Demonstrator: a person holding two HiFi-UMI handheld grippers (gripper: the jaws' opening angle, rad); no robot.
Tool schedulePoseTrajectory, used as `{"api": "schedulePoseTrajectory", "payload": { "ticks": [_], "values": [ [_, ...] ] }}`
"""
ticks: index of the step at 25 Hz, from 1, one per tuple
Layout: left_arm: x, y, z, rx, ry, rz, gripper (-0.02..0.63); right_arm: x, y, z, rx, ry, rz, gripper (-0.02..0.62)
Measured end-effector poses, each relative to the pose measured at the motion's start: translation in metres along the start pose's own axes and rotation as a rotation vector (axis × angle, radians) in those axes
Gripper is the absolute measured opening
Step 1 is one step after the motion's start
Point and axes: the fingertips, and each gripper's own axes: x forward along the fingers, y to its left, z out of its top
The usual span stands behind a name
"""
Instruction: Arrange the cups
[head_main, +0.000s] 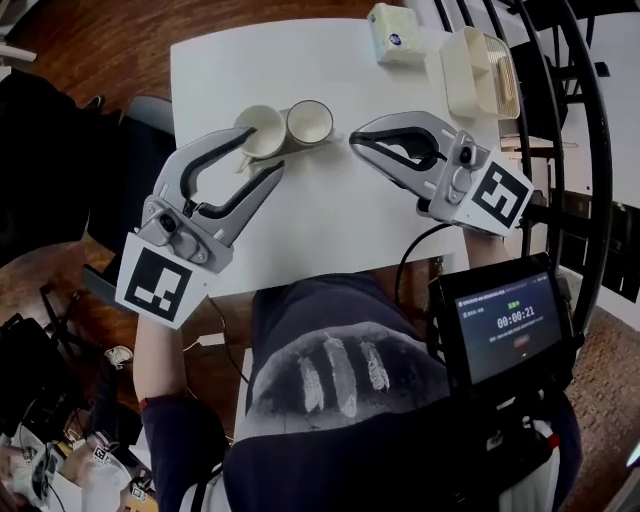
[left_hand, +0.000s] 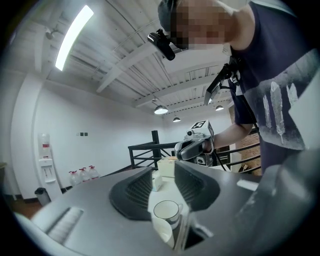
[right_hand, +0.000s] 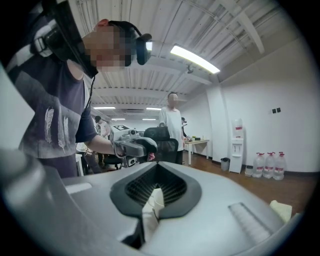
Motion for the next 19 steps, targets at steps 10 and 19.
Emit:
{"api": "schedulePoseTrajectory", "payload": {
  "ticks": [10,19],
  "values": [
    [-0.002,0.001,-0.01,-0.005,0.05,0.008,0.0,0.0,0.0,-0.002,-0.012,0.005,0.007,0.005],
    [-0.003,0.005,-0.018,-0.041,0.08,0.014,0.0,0.004,-0.001,-0.005,-0.017,0.005,0.008,0.005]
  ]
}}
